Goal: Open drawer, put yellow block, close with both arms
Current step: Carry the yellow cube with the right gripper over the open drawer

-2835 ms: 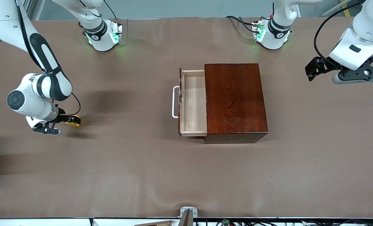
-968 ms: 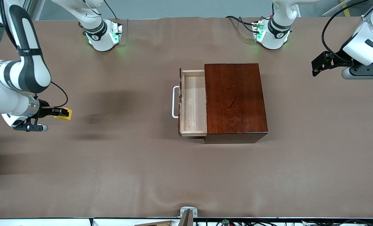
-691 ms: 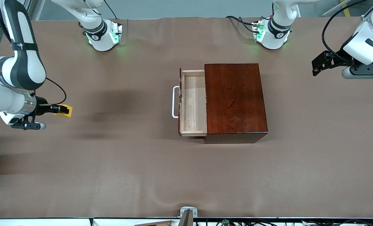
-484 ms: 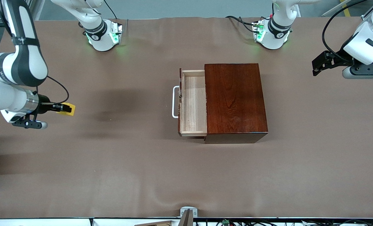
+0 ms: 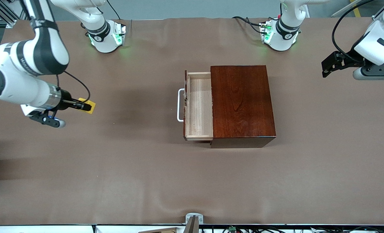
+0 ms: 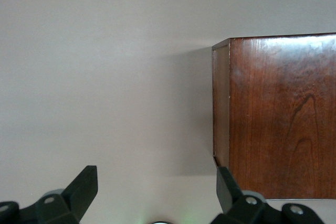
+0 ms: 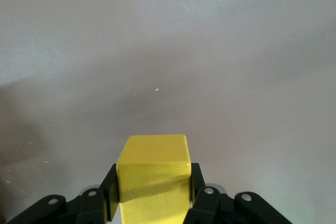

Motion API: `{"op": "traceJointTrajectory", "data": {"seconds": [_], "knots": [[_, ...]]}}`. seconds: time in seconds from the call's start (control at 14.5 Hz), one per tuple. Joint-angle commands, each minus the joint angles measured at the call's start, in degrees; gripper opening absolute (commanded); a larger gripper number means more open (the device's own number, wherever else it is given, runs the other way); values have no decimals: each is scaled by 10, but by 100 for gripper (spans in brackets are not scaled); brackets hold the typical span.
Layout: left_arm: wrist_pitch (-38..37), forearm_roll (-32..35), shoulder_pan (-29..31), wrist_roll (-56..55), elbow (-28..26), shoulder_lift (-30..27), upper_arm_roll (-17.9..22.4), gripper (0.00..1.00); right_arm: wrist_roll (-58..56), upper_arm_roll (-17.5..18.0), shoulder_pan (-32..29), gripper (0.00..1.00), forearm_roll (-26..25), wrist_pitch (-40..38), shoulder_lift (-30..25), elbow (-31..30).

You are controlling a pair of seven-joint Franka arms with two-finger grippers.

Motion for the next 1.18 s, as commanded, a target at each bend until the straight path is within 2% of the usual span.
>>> {"op": "traceJointTrajectory", "data": {"seconds": [0.0, 0.21, 0.55, 1.11], "knots": [[-5, -4, 7, 6, -11, -18, -3, 100, 120, -5, 53, 0, 9, -15, -11, 14], [-9, -4, 7, 5, -10, -27, 1, 100, 250, -6, 114, 0, 8, -12, -5, 36], [-11, -4, 7, 9, -10, -26, 3, 100, 388, -6, 178, 0, 9, -2, 2, 47], [-11, -3, 8, 9, -15, -25, 3, 100, 647, -6, 276, 0, 10, 40, 67, 109]]}}
